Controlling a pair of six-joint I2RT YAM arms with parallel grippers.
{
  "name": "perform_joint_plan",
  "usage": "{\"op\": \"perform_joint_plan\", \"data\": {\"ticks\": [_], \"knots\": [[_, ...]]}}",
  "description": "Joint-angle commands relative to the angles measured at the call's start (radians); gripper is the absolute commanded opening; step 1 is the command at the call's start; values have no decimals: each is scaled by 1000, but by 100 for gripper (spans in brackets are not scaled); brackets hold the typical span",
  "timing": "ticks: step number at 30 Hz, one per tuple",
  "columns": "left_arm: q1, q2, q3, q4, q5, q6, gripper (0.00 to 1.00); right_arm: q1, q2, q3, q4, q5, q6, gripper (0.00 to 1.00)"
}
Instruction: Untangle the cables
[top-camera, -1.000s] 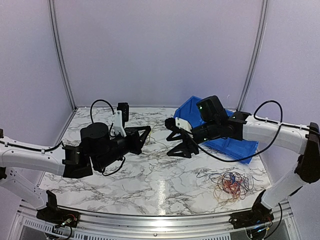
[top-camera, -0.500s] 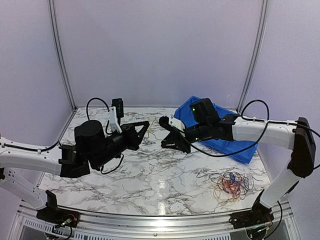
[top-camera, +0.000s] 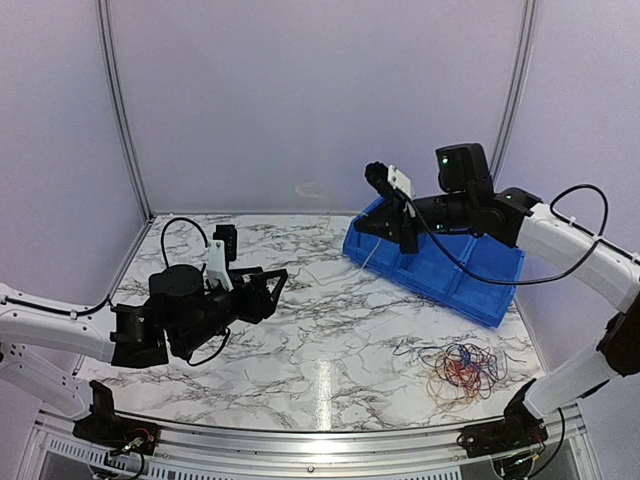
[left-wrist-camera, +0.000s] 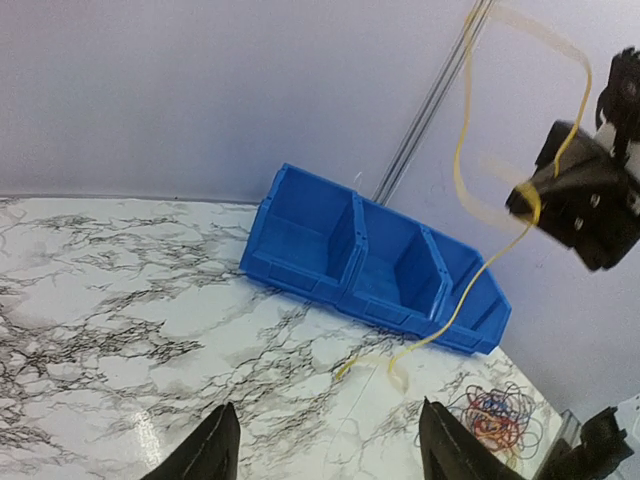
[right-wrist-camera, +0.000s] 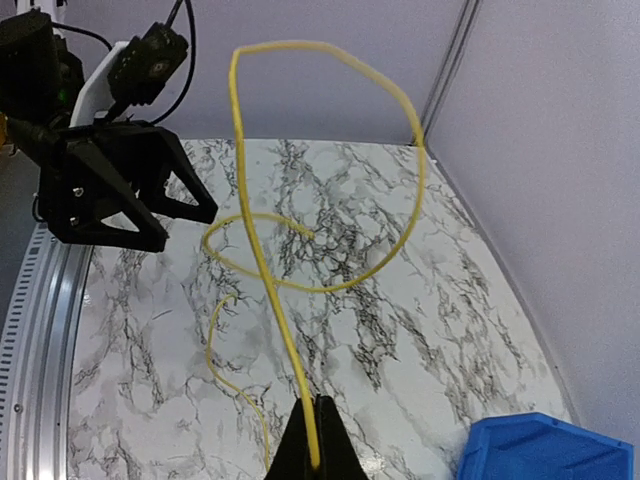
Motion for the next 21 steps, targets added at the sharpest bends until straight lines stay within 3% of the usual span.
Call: {"op": "perform_joint_plan", "data": {"ticks": [1,9,11,13,17,21], "knots": [[2,-49,20,-135,-8,133,65,-47,-28,70,-102,68,-47,0],[21,23,181,-277,-12,401,82,-126,29,142,-85,194,-50,0],[41,66,239,-290,-63,406,98,-136,51,154,-71,226,-53,0],[73,123,289,-304,-163,364,99,-140,73,164,-46,298,-49,0],[203,198,422,-405,-32,296,99,-159,135,190,-16,384,-39,0],[341,185,377,-284,221,230,99,-200,202,223,-6,423,-27,0]]}}
